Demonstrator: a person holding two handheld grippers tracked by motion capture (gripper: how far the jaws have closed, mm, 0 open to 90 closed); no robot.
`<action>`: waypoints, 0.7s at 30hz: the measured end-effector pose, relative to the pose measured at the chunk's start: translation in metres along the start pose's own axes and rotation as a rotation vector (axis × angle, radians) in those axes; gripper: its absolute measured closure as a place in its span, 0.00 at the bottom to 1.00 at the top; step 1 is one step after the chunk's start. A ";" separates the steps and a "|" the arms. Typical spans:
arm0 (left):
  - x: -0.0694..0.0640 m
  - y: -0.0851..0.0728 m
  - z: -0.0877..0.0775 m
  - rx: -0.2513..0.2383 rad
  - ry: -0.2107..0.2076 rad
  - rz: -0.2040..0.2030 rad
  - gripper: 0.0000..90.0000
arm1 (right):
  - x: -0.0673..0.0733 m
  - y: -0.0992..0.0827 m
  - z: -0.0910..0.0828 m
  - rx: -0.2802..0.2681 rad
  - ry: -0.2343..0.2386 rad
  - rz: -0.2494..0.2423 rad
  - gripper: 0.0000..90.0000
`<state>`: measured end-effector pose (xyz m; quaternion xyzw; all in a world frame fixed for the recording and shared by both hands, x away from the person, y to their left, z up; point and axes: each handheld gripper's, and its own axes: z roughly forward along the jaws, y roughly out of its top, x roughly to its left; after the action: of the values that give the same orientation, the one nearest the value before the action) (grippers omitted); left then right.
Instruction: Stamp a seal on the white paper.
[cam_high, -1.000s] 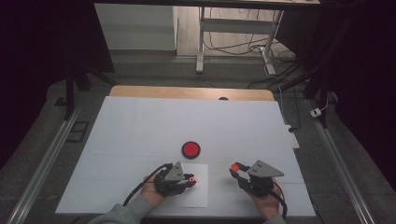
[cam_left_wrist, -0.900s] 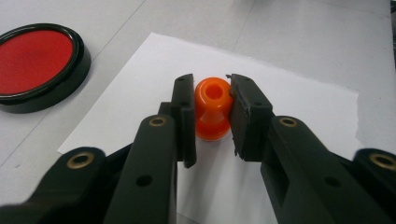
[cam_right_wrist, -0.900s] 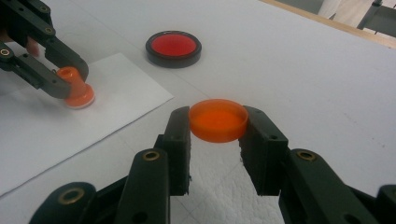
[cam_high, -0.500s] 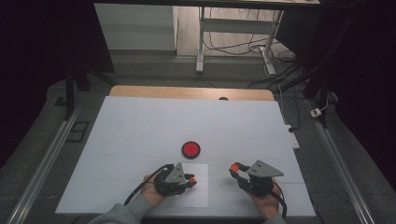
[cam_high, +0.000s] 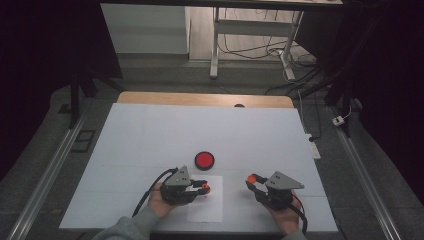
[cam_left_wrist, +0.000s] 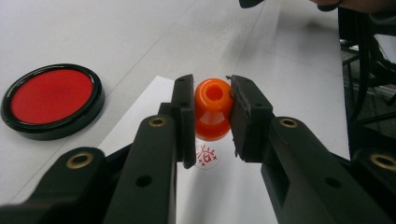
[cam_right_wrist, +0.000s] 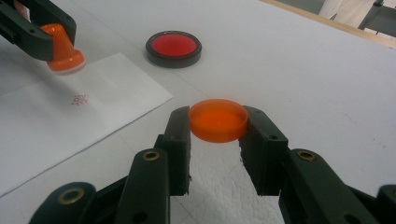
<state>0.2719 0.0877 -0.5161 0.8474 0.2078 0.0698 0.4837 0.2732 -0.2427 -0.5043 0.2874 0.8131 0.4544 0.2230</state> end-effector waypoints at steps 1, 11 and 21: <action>0.001 0.001 -0.002 -0.006 0.002 -0.005 0.80 | 0.000 0.000 0.000 0.000 0.000 0.000 0.70; 0.008 0.004 -0.013 -0.031 0.018 -0.052 0.80 | 0.001 0.000 0.000 -0.003 0.001 0.002 0.70; 0.015 0.008 -0.024 -0.048 0.018 -0.078 0.80 | 0.001 0.000 0.001 0.000 0.004 -0.001 0.70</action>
<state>0.2801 0.1096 -0.4975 0.8261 0.2433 0.0633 0.5043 0.2735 -0.2415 -0.5047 0.2862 0.8137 0.4548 0.2218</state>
